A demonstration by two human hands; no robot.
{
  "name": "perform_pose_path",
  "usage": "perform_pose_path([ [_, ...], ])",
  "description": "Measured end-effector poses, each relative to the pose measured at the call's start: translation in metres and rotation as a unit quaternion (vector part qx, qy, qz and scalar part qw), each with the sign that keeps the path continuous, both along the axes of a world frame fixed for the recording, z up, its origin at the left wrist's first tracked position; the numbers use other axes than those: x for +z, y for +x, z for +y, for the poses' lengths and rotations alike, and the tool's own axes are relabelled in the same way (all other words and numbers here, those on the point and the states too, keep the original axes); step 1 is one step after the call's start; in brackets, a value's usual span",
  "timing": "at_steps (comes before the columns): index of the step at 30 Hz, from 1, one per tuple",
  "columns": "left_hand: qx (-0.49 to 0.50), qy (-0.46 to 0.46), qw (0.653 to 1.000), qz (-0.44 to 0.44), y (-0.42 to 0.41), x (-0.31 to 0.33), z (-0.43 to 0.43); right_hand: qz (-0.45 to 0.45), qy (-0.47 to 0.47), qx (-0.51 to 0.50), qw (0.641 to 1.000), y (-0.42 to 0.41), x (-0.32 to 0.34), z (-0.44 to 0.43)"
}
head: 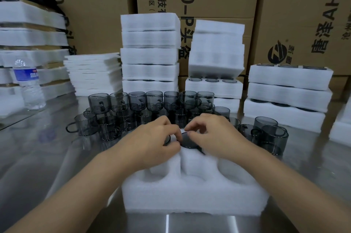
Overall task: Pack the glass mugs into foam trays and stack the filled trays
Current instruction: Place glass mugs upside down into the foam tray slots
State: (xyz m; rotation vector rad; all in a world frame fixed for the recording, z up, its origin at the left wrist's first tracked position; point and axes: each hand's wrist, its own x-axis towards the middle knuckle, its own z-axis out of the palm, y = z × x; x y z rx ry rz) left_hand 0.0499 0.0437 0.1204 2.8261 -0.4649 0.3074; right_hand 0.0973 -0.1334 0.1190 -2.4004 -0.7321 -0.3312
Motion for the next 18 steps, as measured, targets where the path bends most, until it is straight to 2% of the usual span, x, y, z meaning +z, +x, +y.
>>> perform_pose_path([
  [2, 0.025, 0.009, 1.000, -0.007, 0.001, 0.003, 0.005, 0.031, 0.054, -0.021, 0.998, 0.007, 0.004, -0.002],
  [4, 0.049, -0.003, 0.999, -0.016, 0.003, 0.003, 0.010, 0.022, 0.075, -0.070, 0.994, 0.016, 0.007, -0.012],
  [6, 0.058, -0.022, 0.998, -0.023, 0.005, 0.001, 0.011, -0.031, 0.019, -0.155, 0.987, 0.024, 0.006, -0.028],
  [8, 0.059, -0.020, 0.997, -0.037, 0.007, -0.002, 0.010, -0.096, -0.106, -0.235, 0.961, 0.032, 0.001, -0.044],
  [10, 0.052, -0.024, 0.997, -0.041, 0.009, -0.004, 0.009, -0.113, -0.181, -0.269, 0.939, 0.039, -0.007, -0.056],
  [13, 0.039, -0.047, 0.998, -0.029, 0.009, -0.004, 0.012, -0.104, -0.223, -0.274, 0.930, 0.044, -0.017, -0.062],
  [18, 0.032, -0.053, 0.998, -0.028, 0.010, -0.006, 0.012, -0.114, -0.230, -0.252, 0.933, 0.045, -0.024, -0.063],
])
